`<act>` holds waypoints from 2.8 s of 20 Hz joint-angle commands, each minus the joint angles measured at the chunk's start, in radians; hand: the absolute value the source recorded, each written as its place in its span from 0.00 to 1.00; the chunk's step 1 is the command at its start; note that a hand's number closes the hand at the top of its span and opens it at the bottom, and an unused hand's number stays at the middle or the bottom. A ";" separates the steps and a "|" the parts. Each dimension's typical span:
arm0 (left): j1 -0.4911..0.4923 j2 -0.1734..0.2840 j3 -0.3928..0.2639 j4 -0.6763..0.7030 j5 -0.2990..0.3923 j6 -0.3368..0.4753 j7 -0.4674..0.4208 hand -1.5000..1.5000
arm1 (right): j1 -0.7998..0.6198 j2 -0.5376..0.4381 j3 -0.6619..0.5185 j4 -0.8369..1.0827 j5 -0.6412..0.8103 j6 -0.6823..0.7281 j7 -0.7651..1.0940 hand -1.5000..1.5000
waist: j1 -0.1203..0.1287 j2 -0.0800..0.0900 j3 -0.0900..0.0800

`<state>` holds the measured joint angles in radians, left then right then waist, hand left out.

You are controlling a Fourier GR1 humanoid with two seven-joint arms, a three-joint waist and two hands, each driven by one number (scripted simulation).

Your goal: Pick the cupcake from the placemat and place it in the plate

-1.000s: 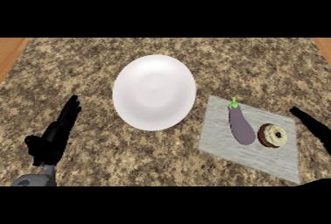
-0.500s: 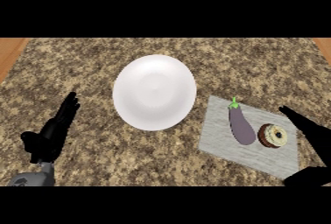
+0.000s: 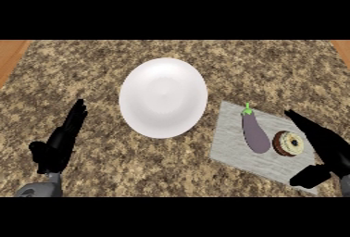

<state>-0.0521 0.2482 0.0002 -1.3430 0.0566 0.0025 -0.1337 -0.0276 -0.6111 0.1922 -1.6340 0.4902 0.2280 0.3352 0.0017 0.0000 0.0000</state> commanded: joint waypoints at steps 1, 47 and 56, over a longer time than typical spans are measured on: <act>-0.031 -0.016 0.018 0.024 -0.021 0.000 0.003 0.50 | -0.004 0.053 -0.016 0.110 0.099 -0.026 -0.078 0.00 | -0.001 0.000 0.000; 0.010 -0.066 0.072 -0.024 -0.062 -0.050 0.009 0.50 | -0.159 0.239 -0.198 -0.385 0.260 -0.089 -0.097 1.00 | 0.000 -0.001 0.000; 0.073 -0.055 0.071 -0.101 -0.065 -0.077 0.039 0.50 | -0.432 0.386 -0.056 -0.272 0.340 -0.013 0.080 1.00 | 0.009 -0.001 0.000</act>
<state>-0.0467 0.1999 0.0808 -1.3618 -0.0076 -0.0724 -0.1205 -0.3802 -0.2746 0.0927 -1.9453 0.7988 0.1976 0.3728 0.0065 -0.0006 -0.0005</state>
